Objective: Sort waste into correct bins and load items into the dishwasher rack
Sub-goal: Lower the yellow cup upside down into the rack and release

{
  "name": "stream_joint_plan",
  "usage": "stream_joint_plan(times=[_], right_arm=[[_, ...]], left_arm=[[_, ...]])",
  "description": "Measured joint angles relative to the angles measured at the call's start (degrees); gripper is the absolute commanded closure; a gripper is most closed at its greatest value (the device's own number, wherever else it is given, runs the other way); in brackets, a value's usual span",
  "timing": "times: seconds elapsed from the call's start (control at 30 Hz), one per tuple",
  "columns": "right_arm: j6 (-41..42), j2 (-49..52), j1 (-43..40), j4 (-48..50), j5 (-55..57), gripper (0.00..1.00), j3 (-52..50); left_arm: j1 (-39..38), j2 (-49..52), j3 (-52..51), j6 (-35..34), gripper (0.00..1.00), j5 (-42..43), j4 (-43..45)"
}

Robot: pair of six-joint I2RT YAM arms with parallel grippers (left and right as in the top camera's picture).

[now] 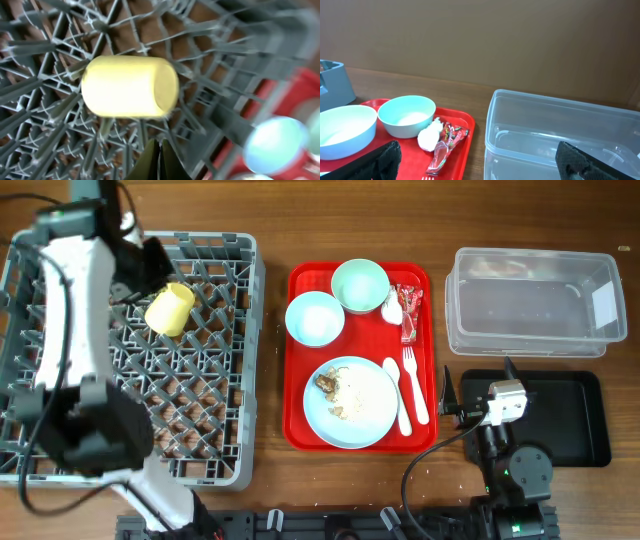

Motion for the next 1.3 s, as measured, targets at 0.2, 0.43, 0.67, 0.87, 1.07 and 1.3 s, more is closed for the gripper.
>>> stream_joint_plan(times=[0.2, 0.43, 0.67, 0.87, 1.07, 1.3], right_arm=[[0.0, 0.0, 0.0, -0.02, 0.0, 0.0, 0.0], [0.0, 0.0, 0.0, -0.02, 0.0, 0.0, 0.0], [0.0, 0.0, 0.0, -0.02, 0.0, 0.0, 0.0], [0.0, 0.0, 0.0, 0.0, 0.0, 0.0, 0.0], [0.0, 0.0, 0.0, 0.0, -0.02, 0.0, 0.0], [0.0, 0.0, 0.0, 0.0, 0.0, 0.0, 0.0]], left_arm=[[-0.24, 4.44, -0.57, -1.05, 0.96, -1.53, 10.01], [-0.24, 6.54, -1.7, -1.51, 0.96, 5.9, 12.04], [-0.87, 7.02, -2.73, -5.64, 0.96, 1.2, 8.72], [-0.15, 0.24, -1.95, -10.45, 0.96, -13.38, 2.47], [4.94, -2.75, -1.6, -12.33, 0.96, -12.72, 0.7], [0.68, -2.64, -4.13, -7.15, 0.96, 5.57, 2.82]])
